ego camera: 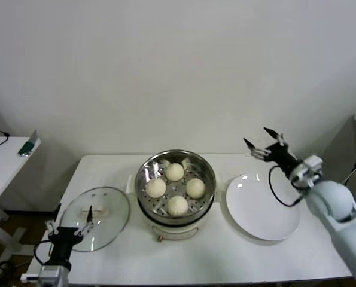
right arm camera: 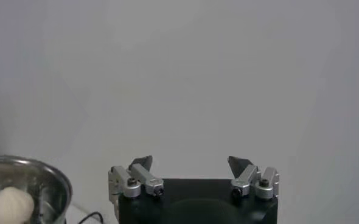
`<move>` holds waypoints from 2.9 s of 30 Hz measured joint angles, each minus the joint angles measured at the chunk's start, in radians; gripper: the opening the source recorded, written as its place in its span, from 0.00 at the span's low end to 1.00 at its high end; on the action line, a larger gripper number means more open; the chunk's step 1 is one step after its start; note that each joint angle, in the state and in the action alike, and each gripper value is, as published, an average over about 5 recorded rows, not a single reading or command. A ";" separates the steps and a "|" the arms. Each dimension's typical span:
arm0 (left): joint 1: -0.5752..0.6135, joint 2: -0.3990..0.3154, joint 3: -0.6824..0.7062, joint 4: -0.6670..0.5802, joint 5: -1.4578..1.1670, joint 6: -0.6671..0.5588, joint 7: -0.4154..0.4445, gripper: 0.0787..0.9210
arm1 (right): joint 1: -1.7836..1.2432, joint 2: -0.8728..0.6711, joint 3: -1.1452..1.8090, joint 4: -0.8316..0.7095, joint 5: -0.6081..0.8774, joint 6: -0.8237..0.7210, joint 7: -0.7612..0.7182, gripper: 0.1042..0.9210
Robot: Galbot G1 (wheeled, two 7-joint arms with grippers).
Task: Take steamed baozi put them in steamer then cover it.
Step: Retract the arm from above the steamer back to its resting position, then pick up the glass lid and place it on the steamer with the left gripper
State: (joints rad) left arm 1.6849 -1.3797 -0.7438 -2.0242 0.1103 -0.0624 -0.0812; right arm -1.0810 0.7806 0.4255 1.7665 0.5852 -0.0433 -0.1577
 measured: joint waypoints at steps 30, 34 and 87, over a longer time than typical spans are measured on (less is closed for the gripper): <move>-0.093 0.077 0.050 0.360 1.057 -0.009 -0.380 0.88 | -0.618 0.352 0.196 -0.009 -0.178 0.450 0.026 0.88; -0.123 0.083 0.060 0.410 1.104 -0.010 -0.387 0.88 | -0.632 0.369 0.199 -0.014 -0.184 0.471 0.030 0.88; -0.374 0.084 0.132 0.661 1.146 0.056 -0.308 0.07 | -0.679 0.436 0.233 -0.021 -0.202 0.535 0.059 0.88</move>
State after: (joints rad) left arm 1.3112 -1.2958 -0.6116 -1.3629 1.2566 -0.0064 -0.3891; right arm -1.7595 1.2170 0.6581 1.7453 0.3834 0.4919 -0.0985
